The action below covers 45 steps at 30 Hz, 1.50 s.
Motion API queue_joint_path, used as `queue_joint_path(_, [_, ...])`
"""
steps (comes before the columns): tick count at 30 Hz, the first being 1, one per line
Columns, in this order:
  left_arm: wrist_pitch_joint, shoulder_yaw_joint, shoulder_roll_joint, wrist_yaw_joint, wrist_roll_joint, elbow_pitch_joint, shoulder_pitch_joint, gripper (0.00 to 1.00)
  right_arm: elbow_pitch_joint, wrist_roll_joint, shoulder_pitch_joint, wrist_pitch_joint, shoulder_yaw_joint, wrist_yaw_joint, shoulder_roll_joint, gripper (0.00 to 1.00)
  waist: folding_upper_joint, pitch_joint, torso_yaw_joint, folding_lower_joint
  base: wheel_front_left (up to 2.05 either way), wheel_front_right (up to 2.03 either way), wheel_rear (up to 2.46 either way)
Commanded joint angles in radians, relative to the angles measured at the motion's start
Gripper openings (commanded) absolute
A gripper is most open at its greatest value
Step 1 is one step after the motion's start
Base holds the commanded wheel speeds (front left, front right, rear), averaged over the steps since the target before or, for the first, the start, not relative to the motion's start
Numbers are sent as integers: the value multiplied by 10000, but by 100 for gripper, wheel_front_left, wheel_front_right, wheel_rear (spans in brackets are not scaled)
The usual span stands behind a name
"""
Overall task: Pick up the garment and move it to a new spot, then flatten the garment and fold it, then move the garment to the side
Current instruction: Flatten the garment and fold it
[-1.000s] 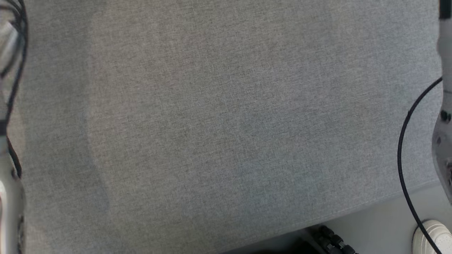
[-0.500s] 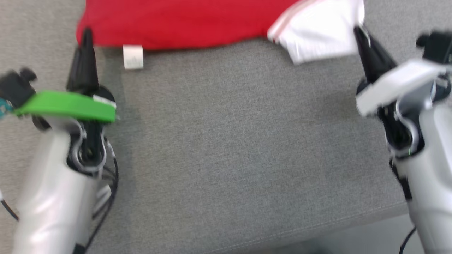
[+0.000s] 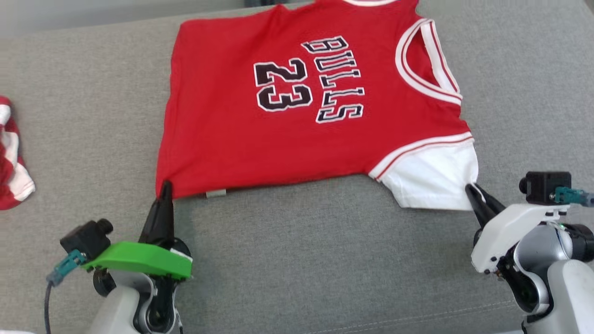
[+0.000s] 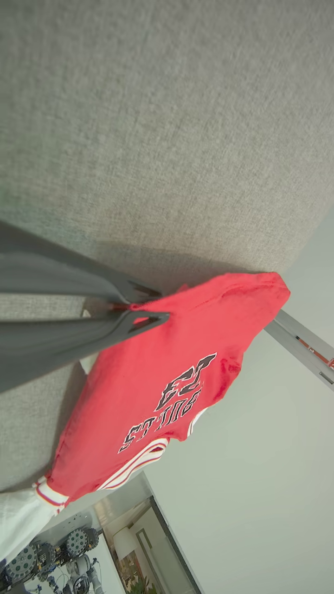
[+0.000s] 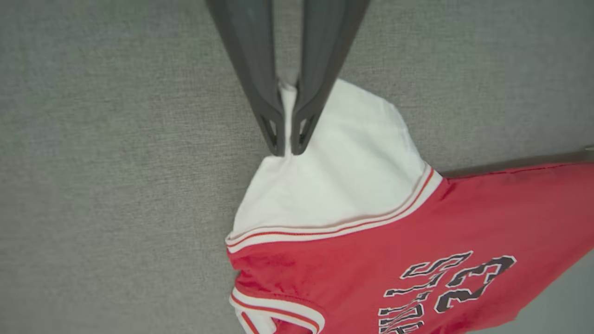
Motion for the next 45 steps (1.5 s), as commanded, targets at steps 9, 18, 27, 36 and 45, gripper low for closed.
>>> queue_joint_path(9, [-29,-278,-77,123,663,426,1222,0,-1098,-753,1511,1730,-788,-15,509,0,0,-973,601,1,0,0,0])
queue_joint_path(18, [24,-315,-96,76,603,104,1041,0,-2225,-808,1369,1513,-1134,-15,785,0,0,-1048,443,1,0,0,0])
queue_joint_path(27, [1060,-410,237,-7,483,-900,-2193,0,-2264,-330,-2030,584,1,-15,-554,0,0,-1043,149,1,0,0,0])
queue_joint_path(36, [3122,-27,793,204,-154,-1505,-5940,0,-1489,200,-6843,619,1122,-15,-1469,0,0,-549,-452,1,0,0,0])
queue_joint_path(45, [4295,274,839,1003,-344,-1514,-8833,0,318,344,-10551,440,1051,-13,-1527,0,0,1489,-787,1,0,0,0])
